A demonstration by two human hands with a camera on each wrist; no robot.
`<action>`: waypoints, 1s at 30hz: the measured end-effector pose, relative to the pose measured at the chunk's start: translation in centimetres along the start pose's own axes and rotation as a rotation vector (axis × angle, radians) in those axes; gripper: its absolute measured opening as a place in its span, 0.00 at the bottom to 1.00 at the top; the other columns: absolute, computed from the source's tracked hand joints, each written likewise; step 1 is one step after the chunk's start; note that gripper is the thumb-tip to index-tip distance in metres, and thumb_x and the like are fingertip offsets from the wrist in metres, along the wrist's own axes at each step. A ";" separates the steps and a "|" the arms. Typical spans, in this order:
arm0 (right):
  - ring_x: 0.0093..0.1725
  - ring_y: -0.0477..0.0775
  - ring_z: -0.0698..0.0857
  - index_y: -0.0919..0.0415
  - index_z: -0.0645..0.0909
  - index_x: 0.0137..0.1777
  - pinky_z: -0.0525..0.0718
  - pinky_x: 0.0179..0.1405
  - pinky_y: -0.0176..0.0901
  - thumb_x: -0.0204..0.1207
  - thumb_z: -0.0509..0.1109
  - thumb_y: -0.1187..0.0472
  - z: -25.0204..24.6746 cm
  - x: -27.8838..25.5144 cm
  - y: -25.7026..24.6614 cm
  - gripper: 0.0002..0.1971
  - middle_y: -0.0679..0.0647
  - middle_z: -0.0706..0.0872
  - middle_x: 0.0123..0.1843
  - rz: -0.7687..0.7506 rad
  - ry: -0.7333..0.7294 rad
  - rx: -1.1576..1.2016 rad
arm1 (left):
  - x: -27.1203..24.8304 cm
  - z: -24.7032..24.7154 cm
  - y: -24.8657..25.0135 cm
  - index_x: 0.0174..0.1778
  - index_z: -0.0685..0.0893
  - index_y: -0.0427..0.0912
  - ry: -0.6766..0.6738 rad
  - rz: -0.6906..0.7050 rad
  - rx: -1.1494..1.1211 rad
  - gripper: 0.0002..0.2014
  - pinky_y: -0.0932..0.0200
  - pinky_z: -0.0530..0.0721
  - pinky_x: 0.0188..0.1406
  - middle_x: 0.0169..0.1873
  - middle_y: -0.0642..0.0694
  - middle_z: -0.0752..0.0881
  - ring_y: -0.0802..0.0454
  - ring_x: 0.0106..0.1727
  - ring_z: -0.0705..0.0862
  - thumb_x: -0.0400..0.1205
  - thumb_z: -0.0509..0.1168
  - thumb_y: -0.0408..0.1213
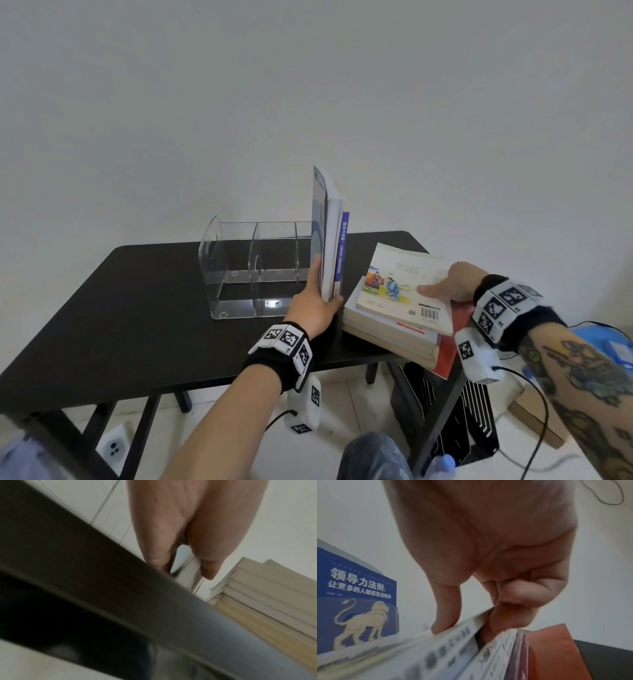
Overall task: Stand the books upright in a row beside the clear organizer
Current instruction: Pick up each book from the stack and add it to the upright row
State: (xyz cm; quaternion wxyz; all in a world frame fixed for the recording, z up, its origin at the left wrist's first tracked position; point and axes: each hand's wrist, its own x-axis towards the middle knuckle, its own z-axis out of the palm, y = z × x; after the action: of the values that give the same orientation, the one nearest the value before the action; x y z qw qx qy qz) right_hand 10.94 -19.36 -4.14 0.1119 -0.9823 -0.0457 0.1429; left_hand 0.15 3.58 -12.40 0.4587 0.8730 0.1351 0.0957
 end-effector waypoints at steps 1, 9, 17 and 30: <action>0.24 0.50 0.76 0.62 0.76 0.34 0.71 0.18 0.36 0.74 0.76 0.43 -0.3 -0.1 0.1 0.23 0.54 0.82 0.30 0.014 -0.001 0.053 | 0.0 -0.1 0.1 0.85 0.37 0.59 -0.013 -0.005 0.009 0.46 0.49 0.75 0.70 0.74 0.42 0.78 0.41 0.71 0.80 0.84 0.66 0.41; 0.31 0.59 0.82 0.76 0.80 0.54 0.72 0.25 0.42 0.79 0.70 0.58 -4.6 -1.6 -2.0 0.17 0.68 0.89 0.46 -0.138 0.287 0.377 | -0.3 -0.4 0.1 0.84 0.35 0.61 -0.065 -0.009 0.020 0.51 0.51 0.75 0.70 0.72 0.43 0.79 0.41 0.69 0.81 0.80 0.69 0.37; 0.26 0.66 0.90 0.69 0.80 0.54 0.88 0.25 0.49 0.77 0.68 0.62 -7.1 -9.4 -7.5 0.11 0.67 0.90 0.40 -0.615 0.596 1.199 | -0.3 -0.4 0.0 0.84 0.32 0.58 -0.106 0.012 0.038 0.53 0.50 0.75 0.71 0.74 0.43 0.78 0.42 0.68 0.82 0.79 0.69 0.36; 0.27 0.55 0.90 0.66 0.74 0.63 0.89 0.23 0.44 0.78 0.59 0.65 -1.4 -12.4 -14.8 0.14 0.60 0.89 0.44 -0.713 0.351 0.700 | -0.1 -0.3 -0.5 0.83 0.36 0.64 -0.100 -0.001 -0.031 0.53 0.51 0.77 0.69 0.70 0.45 0.81 0.42 0.66 0.83 0.76 0.70 0.38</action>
State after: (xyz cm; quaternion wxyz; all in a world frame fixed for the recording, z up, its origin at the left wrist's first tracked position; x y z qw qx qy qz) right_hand -1.38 -6.84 3.95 0.4809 -0.8187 -0.3072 -0.0638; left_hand -0.06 4.05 -12.70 0.4782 0.8696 0.1108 0.0537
